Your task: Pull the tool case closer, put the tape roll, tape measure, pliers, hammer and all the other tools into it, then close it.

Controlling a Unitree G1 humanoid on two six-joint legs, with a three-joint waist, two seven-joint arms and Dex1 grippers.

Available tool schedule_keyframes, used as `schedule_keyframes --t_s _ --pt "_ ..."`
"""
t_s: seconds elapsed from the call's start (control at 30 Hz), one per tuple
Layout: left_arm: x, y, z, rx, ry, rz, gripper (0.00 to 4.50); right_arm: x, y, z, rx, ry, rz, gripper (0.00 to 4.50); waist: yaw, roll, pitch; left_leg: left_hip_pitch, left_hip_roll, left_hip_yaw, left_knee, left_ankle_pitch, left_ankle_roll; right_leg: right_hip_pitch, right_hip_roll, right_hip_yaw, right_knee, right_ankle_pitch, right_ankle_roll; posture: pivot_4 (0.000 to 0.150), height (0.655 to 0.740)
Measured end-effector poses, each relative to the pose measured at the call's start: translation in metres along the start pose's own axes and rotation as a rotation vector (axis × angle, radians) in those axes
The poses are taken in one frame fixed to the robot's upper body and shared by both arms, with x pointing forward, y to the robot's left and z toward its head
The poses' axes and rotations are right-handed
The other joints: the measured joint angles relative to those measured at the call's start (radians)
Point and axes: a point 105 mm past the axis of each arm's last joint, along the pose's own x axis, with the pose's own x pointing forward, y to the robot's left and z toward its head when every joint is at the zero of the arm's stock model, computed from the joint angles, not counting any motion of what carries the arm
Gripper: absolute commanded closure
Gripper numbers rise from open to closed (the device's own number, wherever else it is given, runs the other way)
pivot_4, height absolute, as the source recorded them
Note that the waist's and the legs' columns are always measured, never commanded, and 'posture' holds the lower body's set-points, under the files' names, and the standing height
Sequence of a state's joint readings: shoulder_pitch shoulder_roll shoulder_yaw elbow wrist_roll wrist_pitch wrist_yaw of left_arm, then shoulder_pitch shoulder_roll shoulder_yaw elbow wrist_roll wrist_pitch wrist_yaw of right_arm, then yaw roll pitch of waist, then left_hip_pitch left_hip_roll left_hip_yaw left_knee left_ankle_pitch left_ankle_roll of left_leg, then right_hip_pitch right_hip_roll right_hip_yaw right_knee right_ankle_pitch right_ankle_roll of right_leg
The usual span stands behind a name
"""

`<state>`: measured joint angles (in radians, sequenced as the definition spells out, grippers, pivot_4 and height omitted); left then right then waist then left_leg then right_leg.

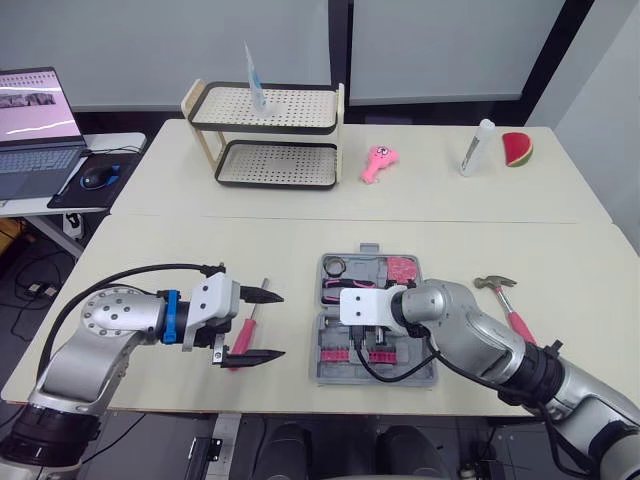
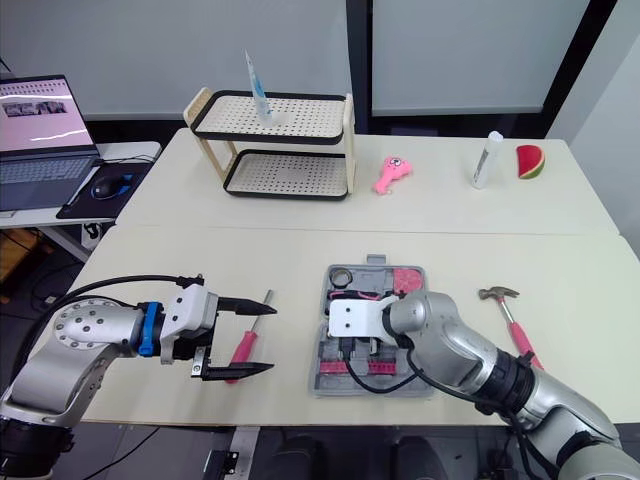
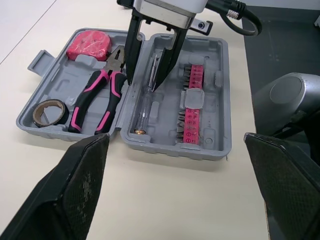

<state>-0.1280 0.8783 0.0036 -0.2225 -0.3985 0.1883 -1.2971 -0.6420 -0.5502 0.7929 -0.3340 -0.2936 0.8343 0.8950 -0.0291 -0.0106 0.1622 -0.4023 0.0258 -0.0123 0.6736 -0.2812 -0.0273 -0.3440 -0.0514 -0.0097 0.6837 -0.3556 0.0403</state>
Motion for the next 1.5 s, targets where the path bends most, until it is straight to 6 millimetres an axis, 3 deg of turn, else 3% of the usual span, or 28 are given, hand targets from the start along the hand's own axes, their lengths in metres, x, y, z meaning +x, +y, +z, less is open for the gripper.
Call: schedule_keyframes --t_s 0.3,0.57,0.93,1.07,1.13,1.33,1.5 --pt "0.005 0.000 0.002 0.008 -0.009 -0.013 0.00 0.000 0.006 -0.006 0.022 0.004 0.023 4.49 0.000 0.000 0.000 0.000 0.000 0.000 0.000 0.000 0.000 0.000 0.000 0.000 0.000 0.000 0.000 0.150 0.7400" --pt "0.005 0.002 0.003 0.013 -0.007 -0.011 0.00 0.012 0.013 -0.015 0.038 0.008 0.023 4.49 0.000 0.000 0.000 0.000 0.000 0.000 0.000 0.000 0.000 0.000 0.000 0.000 0.000 0.000 0.000 0.150 0.7400" --pt "0.004 0.002 0.002 0.011 -0.003 -0.008 0.00 0.009 0.012 -0.015 0.073 -0.011 0.031 4.49 0.000 0.000 0.000 0.001 0.000 0.000 0.000 0.000 0.000 0.000 0.002 0.000 0.001 0.000 0.000 0.150 0.7400" --pt "-0.004 0.010 -0.004 -0.026 0.002 0.042 0.00 -0.024 -0.011 0.002 0.137 -0.153 -0.016 4.49 0.000 0.000 0.000 0.000 0.000 -0.001 0.000 0.000 0.000 0.000 0.001 0.000 0.001 0.000 0.000 0.150 0.7400" --pt "-0.013 0.018 -0.005 -0.045 0.013 0.081 0.00 -0.045 -0.021 -0.001 0.137 -0.207 -0.049 4.03 0.001 0.000 0.000 0.000 0.000 -0.001 0.000 0.000 0.000 0.000 0.001 0.000 0.001 0.000 0.000 0.150 0.7400" --pt "-0.060 0.048 -0.015 -0.148 0.036 0.270 0.00 -0.108 -0.025 -0.062 0.275 -0.288 -0.081 3.12 0.012 -0.001 0.001 0.000 -0.001 -0.001 -0.001 0.000 0.000 0.002 -0.001 -0.001 -0.002 0.000 0.000 0.150 0.7400" --pt "-0.080 0.052 -0.029 -0.222 0.055 0.333 0.00 -0.146 -0.020 -0.093 0.325 -0.315 -0.104 2.31 0.003 -0.002 0.001 0.002 0.001 -0.001 -0.004 0.000 0.000 0.002 -0.001 0.000 -0.002 0.000 0.000 0.150 0.7400"
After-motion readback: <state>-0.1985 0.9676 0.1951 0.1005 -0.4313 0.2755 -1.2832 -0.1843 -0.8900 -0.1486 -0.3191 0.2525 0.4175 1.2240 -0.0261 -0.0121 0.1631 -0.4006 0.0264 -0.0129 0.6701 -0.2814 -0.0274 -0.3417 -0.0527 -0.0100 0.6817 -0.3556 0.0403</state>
